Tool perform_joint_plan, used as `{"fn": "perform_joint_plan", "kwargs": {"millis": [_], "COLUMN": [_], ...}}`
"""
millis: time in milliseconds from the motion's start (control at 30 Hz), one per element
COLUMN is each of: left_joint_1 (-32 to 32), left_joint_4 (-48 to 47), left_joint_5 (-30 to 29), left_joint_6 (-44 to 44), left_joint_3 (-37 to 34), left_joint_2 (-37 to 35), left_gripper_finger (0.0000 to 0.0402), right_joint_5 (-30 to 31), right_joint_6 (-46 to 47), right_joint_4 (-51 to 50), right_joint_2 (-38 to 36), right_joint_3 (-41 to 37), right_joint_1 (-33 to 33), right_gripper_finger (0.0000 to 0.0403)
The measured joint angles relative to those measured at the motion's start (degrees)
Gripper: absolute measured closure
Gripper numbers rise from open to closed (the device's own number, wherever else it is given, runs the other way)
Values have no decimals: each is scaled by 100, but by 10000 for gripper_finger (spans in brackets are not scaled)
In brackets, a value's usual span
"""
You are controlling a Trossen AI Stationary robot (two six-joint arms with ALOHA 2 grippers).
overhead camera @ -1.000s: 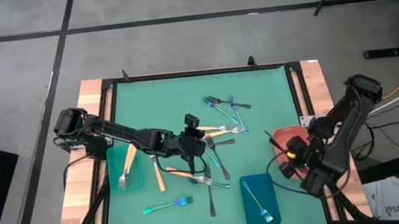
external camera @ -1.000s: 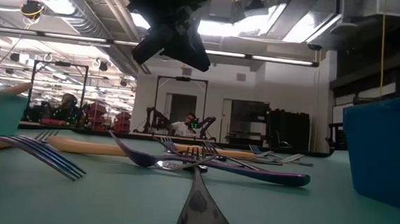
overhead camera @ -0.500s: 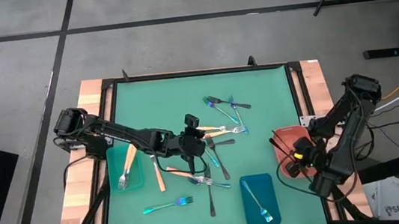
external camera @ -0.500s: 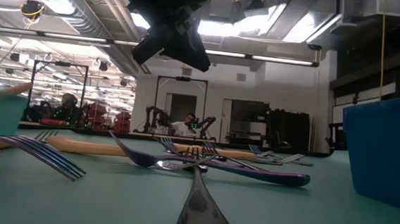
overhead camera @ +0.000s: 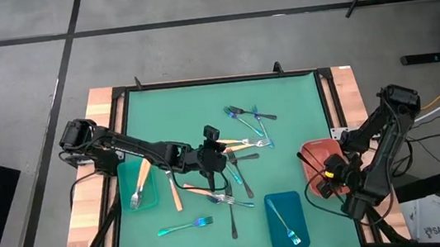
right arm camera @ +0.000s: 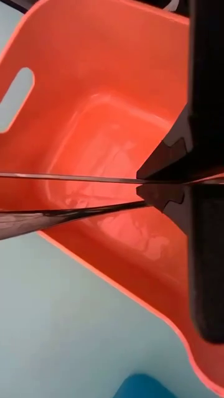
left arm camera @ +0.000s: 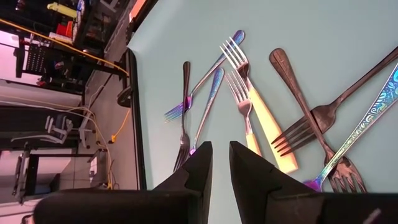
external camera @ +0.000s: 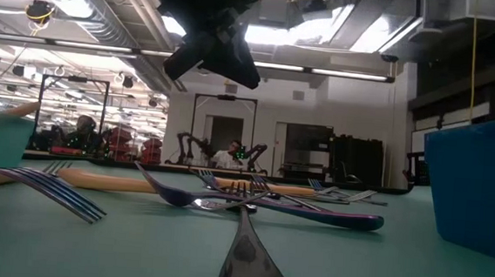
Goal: Sort silverware by color (type)
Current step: Put the black fork into the orange bin, then put the blue fork into the blue bin
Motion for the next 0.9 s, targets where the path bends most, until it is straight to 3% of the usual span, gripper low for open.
{"fn": "perform_joint_plan", "kwargs": {"millis": [400,900], "left_joint_1": [-2,-2], "left_joint_4": [0,0], "left_joint_5": [0,0], "left_joint_6": [0,0], "left_joint_3": [0,0], "left_joint_2": [0,-2], "left_gripper_finger": [353,353], "right_joint_5": [-267,-250], "right_joint_6": [-322,-324], "right_joint_4": [65,61], "right_joint_2": [0,0], "right_joint_3": [0,2], "right_joint_1": [-7,-7], "right_gripper_finger": [400,337]}}
